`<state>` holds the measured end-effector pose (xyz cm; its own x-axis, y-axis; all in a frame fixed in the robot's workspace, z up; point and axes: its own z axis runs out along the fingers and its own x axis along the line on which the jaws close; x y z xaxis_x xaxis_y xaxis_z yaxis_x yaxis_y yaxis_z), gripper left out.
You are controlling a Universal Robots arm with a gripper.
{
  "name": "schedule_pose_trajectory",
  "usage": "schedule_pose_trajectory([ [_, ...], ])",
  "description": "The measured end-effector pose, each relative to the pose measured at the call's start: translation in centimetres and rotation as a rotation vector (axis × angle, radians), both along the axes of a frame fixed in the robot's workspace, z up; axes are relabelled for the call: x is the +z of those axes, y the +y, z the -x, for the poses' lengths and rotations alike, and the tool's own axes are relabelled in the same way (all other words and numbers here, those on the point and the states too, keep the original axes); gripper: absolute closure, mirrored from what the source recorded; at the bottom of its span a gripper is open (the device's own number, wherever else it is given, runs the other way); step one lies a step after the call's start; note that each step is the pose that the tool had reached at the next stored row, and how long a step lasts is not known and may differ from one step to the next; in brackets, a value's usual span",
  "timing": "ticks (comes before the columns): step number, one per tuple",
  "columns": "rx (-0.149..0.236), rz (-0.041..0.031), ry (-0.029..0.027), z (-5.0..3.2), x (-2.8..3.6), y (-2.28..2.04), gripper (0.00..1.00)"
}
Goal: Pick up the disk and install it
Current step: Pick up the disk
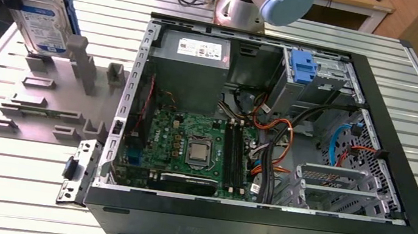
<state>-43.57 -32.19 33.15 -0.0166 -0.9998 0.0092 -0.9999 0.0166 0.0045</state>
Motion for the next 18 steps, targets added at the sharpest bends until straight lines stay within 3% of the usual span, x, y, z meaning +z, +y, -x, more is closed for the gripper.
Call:
schedule_pose_trajectory([
  [18,0.000,0.0000,0.0000,0.00,1.08,0.00,0.64],
])
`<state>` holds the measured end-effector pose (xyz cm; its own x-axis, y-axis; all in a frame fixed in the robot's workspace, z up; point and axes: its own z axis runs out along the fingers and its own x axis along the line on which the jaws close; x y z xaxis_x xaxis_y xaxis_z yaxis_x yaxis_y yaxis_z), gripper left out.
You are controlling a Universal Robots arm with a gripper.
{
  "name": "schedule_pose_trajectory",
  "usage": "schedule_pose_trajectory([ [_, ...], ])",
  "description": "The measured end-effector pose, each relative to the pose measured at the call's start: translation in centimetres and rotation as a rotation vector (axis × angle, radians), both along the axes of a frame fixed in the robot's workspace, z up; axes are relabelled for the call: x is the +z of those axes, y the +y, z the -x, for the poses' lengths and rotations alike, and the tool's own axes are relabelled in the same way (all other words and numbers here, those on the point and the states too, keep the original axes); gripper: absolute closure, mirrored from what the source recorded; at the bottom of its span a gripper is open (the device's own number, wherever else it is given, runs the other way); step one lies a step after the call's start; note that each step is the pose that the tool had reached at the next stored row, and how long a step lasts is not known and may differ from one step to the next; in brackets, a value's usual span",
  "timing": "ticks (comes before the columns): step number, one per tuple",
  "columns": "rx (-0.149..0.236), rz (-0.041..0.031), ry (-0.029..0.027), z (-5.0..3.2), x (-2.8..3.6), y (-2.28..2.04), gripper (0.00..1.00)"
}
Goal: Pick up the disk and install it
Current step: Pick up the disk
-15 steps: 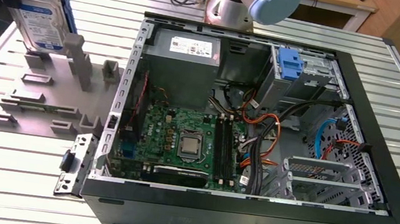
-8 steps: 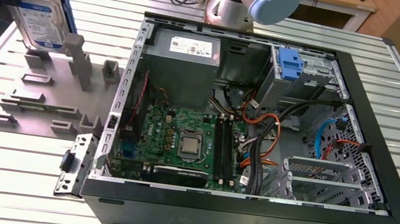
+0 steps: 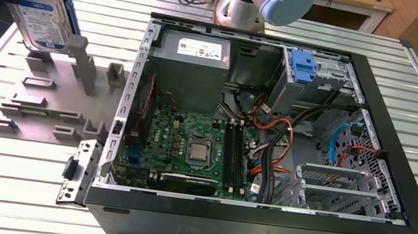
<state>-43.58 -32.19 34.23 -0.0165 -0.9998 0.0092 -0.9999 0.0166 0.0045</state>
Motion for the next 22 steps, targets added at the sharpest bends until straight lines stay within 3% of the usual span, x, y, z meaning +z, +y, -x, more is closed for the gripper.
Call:
schedule_pose_trajectory([
  [15,0.000,0.0000,-0.0002,0.00,0.34,0.00,0.64],
  [17,0.000,0.0000,0.0000,0.03,0.74,0.00,0.64],
  [22,0.000,0.0000,0.0000,0.03,0.83,0.00,0.64],
])
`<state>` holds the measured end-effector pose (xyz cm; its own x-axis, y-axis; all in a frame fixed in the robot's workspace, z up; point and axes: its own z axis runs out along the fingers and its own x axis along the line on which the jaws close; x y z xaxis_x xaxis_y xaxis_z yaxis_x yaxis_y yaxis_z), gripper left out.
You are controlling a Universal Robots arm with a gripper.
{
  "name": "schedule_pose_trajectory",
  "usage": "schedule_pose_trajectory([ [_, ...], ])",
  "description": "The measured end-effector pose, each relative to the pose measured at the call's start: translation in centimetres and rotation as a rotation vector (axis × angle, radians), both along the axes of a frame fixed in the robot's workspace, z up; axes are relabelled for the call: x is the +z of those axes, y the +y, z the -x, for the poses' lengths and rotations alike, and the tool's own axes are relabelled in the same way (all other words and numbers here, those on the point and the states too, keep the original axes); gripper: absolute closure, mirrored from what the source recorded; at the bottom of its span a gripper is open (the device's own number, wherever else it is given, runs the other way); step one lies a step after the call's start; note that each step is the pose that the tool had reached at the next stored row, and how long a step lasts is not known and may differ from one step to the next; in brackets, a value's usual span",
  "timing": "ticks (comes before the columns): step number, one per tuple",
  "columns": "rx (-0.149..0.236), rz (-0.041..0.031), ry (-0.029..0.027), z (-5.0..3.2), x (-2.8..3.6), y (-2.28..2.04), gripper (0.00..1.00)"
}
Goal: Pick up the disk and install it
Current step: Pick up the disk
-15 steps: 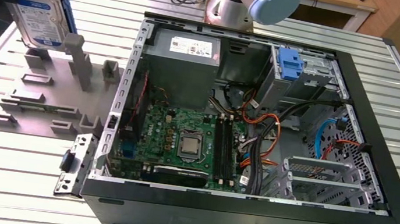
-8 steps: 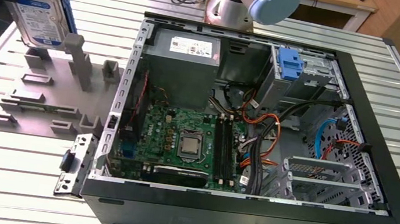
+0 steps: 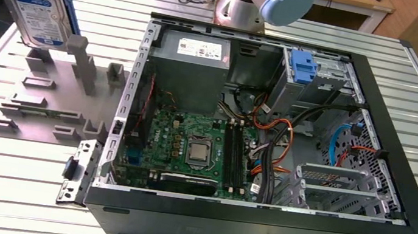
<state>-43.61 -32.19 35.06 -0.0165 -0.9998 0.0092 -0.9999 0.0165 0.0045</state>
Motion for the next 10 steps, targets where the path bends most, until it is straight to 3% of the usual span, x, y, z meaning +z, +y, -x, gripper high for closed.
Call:
schedule_pose_trajectory([
  [10,0.000,0.0000,0.0000,0.00,0.17,0.00,0.64],
])
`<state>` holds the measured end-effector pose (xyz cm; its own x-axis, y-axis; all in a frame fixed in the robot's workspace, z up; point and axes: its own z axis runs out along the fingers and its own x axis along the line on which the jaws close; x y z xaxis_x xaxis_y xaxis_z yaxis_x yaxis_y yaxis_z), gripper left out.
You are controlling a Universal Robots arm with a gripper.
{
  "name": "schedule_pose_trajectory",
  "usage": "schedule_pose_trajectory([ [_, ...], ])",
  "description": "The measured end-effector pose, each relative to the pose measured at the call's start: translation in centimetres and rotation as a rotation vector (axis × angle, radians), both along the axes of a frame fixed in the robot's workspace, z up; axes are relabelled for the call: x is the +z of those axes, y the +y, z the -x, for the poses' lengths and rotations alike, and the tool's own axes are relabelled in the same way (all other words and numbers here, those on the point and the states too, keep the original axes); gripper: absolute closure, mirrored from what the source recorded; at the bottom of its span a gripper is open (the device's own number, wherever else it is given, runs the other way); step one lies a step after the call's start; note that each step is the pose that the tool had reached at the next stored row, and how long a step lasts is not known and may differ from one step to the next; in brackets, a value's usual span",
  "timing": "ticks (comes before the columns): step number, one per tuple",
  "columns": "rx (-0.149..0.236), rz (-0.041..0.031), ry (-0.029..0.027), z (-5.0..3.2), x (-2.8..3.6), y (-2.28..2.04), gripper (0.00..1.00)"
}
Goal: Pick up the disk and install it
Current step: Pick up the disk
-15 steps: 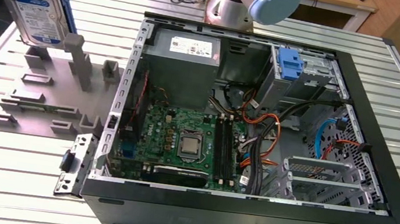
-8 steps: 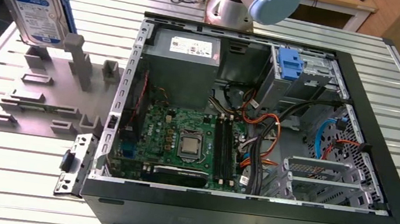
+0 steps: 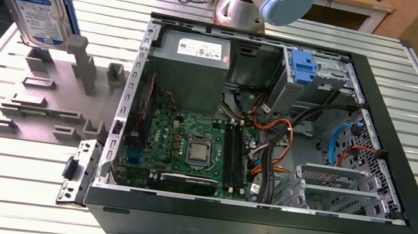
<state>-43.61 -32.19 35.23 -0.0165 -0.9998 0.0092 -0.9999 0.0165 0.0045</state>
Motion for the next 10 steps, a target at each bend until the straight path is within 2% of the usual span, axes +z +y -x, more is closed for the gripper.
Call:
schedule_pose_trajectory([
  [3,0.000,0.0000,0.0001,0.11,0.31,0.00,0.64],
  [10,0.000,-0.0014,0.0000,0.11,0.37,0.00,0.64],
])
